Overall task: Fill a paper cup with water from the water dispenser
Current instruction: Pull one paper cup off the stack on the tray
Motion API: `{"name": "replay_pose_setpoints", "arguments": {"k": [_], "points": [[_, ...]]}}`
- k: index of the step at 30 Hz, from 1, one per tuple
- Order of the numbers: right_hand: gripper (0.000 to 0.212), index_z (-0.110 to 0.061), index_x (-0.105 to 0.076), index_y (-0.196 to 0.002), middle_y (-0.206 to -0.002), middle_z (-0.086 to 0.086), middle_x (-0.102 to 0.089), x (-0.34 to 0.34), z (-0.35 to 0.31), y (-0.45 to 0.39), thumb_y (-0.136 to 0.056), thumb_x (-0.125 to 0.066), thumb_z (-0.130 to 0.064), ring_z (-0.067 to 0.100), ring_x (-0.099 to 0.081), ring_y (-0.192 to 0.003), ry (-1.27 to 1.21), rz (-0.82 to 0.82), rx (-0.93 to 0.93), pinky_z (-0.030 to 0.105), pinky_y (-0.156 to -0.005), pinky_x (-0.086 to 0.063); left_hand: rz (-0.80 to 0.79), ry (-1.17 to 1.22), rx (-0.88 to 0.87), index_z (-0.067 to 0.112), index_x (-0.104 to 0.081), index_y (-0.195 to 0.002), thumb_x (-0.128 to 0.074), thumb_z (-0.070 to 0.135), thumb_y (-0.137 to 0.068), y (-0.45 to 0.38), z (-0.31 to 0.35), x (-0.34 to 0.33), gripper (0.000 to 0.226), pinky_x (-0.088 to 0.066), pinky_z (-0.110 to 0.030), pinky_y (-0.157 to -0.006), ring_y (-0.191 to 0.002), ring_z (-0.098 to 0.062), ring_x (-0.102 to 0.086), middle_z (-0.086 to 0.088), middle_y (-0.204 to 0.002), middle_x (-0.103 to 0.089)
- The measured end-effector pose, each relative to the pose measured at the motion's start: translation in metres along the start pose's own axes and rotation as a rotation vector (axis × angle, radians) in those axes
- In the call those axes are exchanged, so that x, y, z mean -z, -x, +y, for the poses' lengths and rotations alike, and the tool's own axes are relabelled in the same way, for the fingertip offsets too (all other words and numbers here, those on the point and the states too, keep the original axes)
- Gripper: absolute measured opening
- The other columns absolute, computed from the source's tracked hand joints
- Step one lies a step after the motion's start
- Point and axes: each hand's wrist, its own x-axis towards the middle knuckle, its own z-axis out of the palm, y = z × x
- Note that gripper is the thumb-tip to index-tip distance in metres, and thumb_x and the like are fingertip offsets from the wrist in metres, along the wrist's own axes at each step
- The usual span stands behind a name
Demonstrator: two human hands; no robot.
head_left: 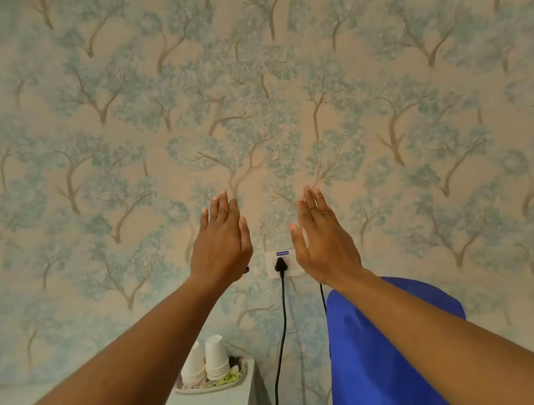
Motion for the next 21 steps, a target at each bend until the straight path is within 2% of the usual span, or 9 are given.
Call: {"name": "replay_pose_setpoints", "arguments": {"k": [6,11,14,16,19,21], "points": [[0.069,-0.007,-0.016,-0.152,-0.164,0.004,-0.001,-0.020,0.000,0.013,-0.096,-0.014,-0.046,0.013,0.009,-0.150,-0.031,-0.052,0.007,0.041,-0.120,-0.023,-0.043,-0.029,0.041,0.010,-0.012,-0.156,-0.016,0.032,-0.105,0.014,-0.005,-0.016,0.056,0.001,-0.035,-0.123,-0.151,-0.018,0.004,-0.007,-0.164,0.000],[0.066,-0.009,-0.018,-0.153,-0.164,0.003,-0.002,-0.040,0.003,0.027,-0.097,-0.016,-0.045,0.012,0.007,-0.150,-0.079,-0.097,0.006,0.043,-0.116,-0.032,-0.058,-0.055,0.071,0.010,-0.013,-0.156,-0.016,0.033,-0.104,0.026,-0.010,-0.026,0.056,-0.001,-0.037,-0.123,-0.151,-0.018,0.002,-0.007,-0.164,-0.001],[0.060,-0.007,-0.018,-0.153,-0.164,0.004,-0.002,-0.049,0.003,0.034,-0.102,-0.025,-0.039,0.013,0.008,-0.150,-0.112,-0.121,0.012,0.041,-0.121,-0.020,-0.072,-0.085,0.089,0.010,-0.013,-0.156,-0.017,0.032,-0.105,0.035,-0.012,-0.030,0.056,-0.001,-0.038,-0.123,-0.151,-0.019,0.000,-0.008,-0.164,-0.003],[0.062,-0.007,-0.018,-0.153,-0.164,0.004,-0.001,-0.054,0.002,0.039,-0.101,-0.022,-0.041,0.012,0.009,-0.150,-0.125,-0.145,0.013,0.038,-0.123,-0.015,-0.082,-0.094,0.108,0.009,-0.013,-0.156,-0.017,0.031,-0.105,0.041,-0.012,-0.032,0.056,0.000,-0.038,-0.123,-0.151,-0.020,0.000,-0.009,-0.164,-0.004],[0.071,-0.008,-0.016,-0.153,-0.164,0.003,0.001,-0.062,0.000,0.047,-0.095,-0.011,-0.048,0.012,0.008,-0.150,-0.143,-0.180,0.016,0.037,-0.123,-0.015,-0.092,-0.103,0.137,0.008,-0.013,-0.155,-0.018,0.031,-0.105,0.050,-0.015,-0.035,0.056,0.001,-0.037,-0.123,-0.151,-0.020,0.000,-0.009,-0.164,-0.004],[0.070,-0.008,-0.016,-0.153,-0.164,0.003,0.001,-0.068,-0.002,0.053,-0.095,-0.011,-0.048,0.012,0.008,-0.150,-0.155,-0.200,0.014,0.038,-0.122,-0.017,-0.109,-0.112,0.152,0.009,-0.013,-0.156,-0.017,0.032,-0.105,0.057,-0.019,-0.039,0.056,0.001,-0.037,-0.123,-0.151,-0.019,0.000,-0.009,-0.164,-0.003]]}}
